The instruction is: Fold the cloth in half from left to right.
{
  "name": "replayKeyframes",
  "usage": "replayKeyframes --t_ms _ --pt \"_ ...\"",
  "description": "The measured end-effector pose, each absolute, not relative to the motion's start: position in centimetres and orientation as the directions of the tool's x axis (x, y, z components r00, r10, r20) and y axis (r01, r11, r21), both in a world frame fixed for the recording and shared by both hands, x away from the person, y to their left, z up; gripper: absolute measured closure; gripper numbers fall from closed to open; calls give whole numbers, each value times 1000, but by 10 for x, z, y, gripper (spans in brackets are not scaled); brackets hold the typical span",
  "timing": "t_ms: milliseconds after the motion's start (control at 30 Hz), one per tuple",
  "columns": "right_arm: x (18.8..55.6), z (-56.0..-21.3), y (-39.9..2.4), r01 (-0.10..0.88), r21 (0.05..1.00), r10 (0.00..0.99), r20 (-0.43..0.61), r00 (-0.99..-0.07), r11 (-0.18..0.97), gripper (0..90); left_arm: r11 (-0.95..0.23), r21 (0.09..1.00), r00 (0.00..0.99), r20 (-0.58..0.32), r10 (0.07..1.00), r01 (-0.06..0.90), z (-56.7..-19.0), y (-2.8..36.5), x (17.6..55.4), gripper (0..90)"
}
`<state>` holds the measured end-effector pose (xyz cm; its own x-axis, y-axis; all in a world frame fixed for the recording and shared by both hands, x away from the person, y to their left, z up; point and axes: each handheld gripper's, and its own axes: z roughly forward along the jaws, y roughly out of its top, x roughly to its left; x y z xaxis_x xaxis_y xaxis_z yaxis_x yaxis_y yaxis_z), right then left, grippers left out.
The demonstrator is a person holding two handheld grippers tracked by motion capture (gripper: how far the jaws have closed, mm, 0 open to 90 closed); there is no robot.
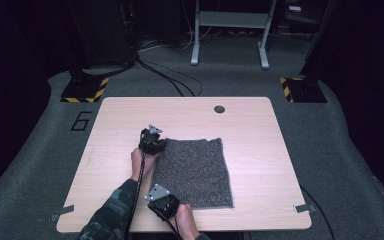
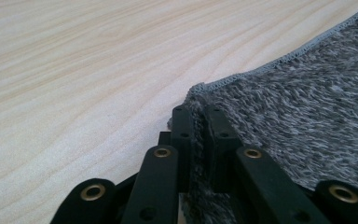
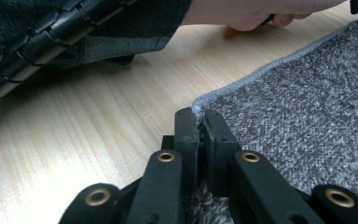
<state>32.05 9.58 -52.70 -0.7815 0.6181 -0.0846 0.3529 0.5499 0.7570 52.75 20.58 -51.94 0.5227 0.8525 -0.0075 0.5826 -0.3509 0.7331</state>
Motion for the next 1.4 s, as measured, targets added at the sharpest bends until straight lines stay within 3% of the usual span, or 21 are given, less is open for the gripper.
replayKeyframes --t_ms 400,1100,1400 --pt "319 -520 82 356 779 601 -34 -799 517 867 -291 749 504 -66 861 596 -513 211 525 853" --pt "312 -476 78 255 888 587 -20 -809 382 867 -332 750 506 -4 862 572 -465 232 522 854" --pt "312 -450 84 200 919 583 -39 -812 341 868 -373 744 479 81 874 555 -440 240 519 853"
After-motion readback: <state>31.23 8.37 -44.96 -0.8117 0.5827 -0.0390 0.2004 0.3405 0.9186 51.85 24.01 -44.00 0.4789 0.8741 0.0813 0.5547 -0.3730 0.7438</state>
